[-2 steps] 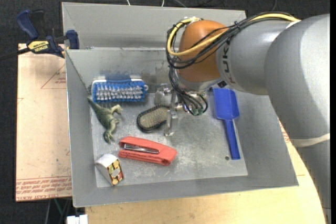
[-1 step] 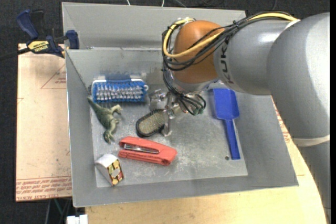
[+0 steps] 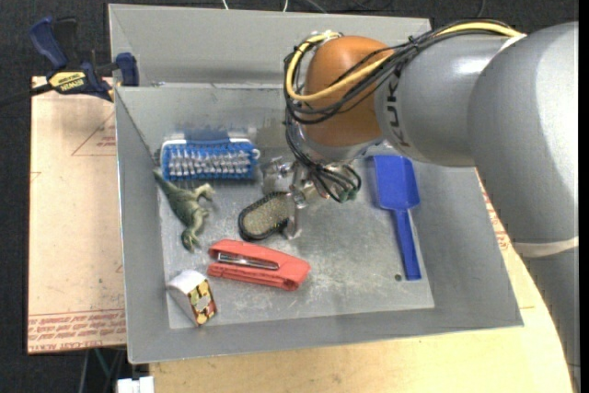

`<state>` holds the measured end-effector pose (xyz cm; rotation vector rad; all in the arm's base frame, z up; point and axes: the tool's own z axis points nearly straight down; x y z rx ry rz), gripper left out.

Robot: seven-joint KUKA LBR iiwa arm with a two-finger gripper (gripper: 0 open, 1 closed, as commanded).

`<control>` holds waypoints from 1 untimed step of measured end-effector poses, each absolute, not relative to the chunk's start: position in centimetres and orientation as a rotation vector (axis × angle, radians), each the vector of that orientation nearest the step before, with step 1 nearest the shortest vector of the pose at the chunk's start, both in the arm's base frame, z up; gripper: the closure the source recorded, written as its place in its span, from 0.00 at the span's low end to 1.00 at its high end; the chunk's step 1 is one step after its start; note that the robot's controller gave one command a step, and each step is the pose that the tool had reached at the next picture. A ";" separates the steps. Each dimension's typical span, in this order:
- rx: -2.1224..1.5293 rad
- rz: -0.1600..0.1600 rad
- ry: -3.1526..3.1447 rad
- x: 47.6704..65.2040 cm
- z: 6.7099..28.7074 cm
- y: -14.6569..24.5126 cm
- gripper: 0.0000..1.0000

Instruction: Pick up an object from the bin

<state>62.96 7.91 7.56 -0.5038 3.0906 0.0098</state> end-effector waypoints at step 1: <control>-0.503 0.011 3.091 62.9 8.8 7.9 1.00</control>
Offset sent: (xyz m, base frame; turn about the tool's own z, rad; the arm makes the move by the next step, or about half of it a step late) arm -0.0007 0.0000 0.0632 0.0004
